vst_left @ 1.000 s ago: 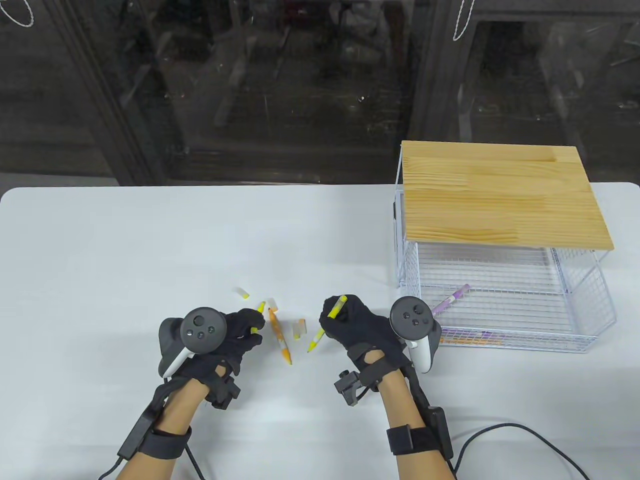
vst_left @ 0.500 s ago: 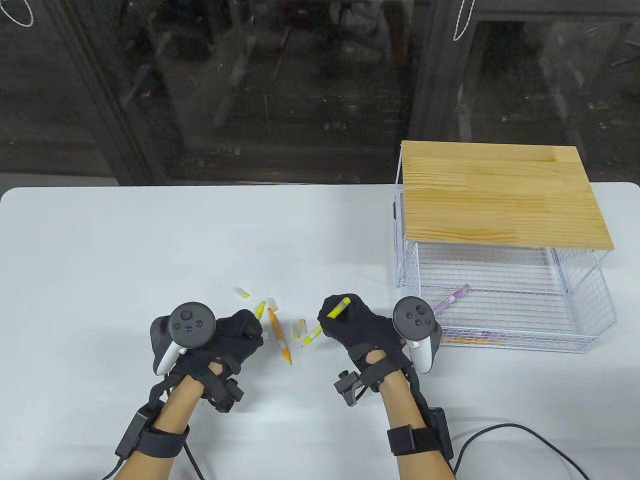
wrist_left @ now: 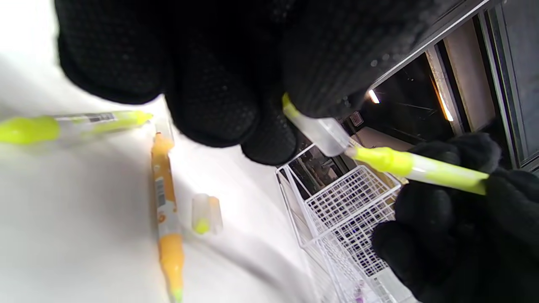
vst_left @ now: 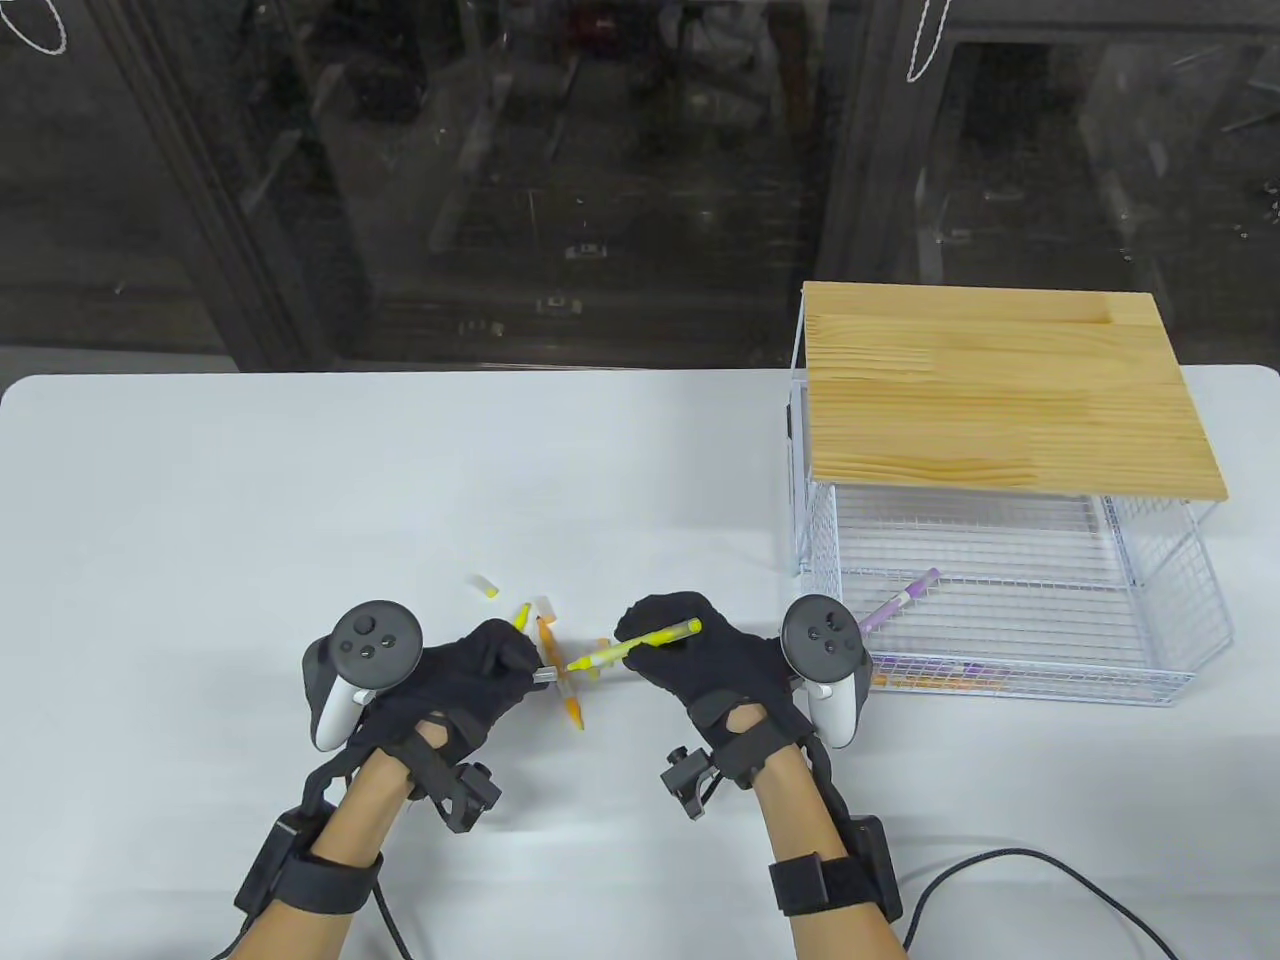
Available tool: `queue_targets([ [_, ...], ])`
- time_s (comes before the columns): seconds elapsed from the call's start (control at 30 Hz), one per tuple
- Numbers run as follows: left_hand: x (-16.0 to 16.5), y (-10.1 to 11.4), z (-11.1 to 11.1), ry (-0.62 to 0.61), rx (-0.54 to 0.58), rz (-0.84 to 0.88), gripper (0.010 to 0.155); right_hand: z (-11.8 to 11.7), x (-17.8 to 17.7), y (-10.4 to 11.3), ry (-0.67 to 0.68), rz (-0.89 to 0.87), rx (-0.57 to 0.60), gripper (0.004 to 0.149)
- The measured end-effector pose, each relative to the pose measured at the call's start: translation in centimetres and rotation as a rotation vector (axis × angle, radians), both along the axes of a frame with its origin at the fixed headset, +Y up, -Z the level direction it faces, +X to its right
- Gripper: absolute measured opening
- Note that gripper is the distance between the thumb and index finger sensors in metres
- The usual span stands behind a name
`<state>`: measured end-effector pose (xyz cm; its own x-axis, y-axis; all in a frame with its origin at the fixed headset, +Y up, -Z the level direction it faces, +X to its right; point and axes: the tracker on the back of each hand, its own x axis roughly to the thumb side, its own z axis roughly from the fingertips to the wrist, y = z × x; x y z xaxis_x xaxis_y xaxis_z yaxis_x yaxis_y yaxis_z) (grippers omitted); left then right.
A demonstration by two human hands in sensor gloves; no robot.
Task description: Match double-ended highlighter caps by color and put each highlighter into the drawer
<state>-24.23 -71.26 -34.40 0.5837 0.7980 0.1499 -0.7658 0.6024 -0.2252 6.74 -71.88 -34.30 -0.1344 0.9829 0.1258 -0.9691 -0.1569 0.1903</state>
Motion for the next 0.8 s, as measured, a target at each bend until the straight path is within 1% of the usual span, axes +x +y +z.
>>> queue_targets([
  [0.23, 0.0, -0.06, 0.0, 0.0, -0.01, 0.028, 0.039, 0.05, -0.38, -0.08, 0.018, -0.004, -0.004, 0.044],
  [0.33, 0.04, -0.08, 0.02, -0.001, -0.017, 0.037, 0.039, 0.09, -0.54, -0.06, 0.036, -0.031, -0.01, 0.044],
  [0.5, 0.32, -0.19, 0.07, -0.031, -0.034, 0.071, 0.043, 0.12, -0.88, -0.14, 0.049, -0.02, -0.013, 0.044],
  [0.8, 0.79, -0.35, 0.11, -0.083, -0.058, 0.081, 0.047, 0.13, -1.01, -0.09, 0.072, -0.038, -0.015, 0.044],
])
